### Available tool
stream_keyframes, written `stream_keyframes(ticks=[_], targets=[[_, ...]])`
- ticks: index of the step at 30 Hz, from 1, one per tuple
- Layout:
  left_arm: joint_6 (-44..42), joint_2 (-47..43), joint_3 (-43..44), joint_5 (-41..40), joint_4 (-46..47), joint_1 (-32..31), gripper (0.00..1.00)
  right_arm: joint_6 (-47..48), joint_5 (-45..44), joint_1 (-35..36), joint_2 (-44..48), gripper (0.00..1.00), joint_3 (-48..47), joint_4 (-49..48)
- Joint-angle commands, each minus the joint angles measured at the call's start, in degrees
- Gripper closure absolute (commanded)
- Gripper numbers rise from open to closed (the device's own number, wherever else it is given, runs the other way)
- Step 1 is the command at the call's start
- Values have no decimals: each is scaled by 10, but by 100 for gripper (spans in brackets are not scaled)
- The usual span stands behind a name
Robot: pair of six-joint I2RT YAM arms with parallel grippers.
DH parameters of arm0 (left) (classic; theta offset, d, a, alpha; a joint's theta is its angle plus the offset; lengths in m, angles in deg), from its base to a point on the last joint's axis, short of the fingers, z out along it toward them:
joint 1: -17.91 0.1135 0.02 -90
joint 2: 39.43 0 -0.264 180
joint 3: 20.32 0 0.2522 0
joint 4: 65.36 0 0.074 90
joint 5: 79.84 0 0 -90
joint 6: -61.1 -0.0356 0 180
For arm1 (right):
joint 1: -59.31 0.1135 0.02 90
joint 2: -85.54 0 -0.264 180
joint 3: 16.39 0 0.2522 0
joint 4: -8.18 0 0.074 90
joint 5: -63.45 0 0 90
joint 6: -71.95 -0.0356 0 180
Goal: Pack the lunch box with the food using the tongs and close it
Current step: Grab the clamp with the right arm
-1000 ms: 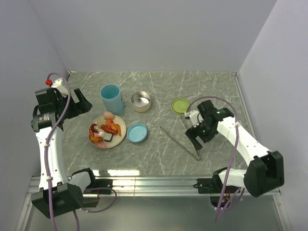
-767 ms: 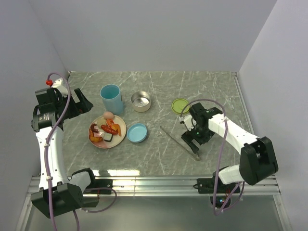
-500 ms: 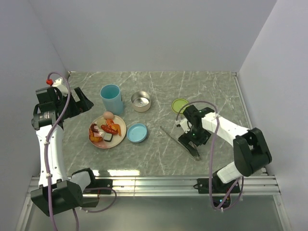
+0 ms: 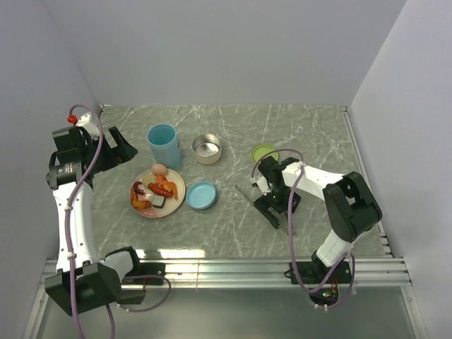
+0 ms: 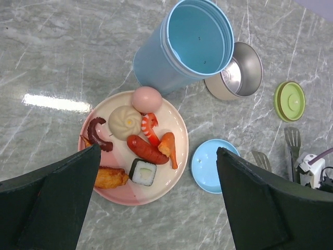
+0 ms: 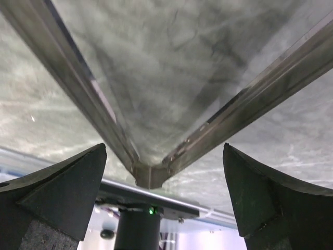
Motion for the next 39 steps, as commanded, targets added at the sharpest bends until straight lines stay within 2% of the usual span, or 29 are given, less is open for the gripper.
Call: stream_keyframes(ticks=[1,18,24,39], targets=[[10,2,14,17,24,2,0,-30,-10,5,0,0,-13,-42],[21,-18,-6,27,47,1,0,-59,-33,5,-14,0,-18,-138],[19,-18,-8,22,51,1,1,-62,-17,4,-34,0,-32,-141],[27,-9,2,45,56,1,1,-98,-2,4,-28,1,-10,-220]])
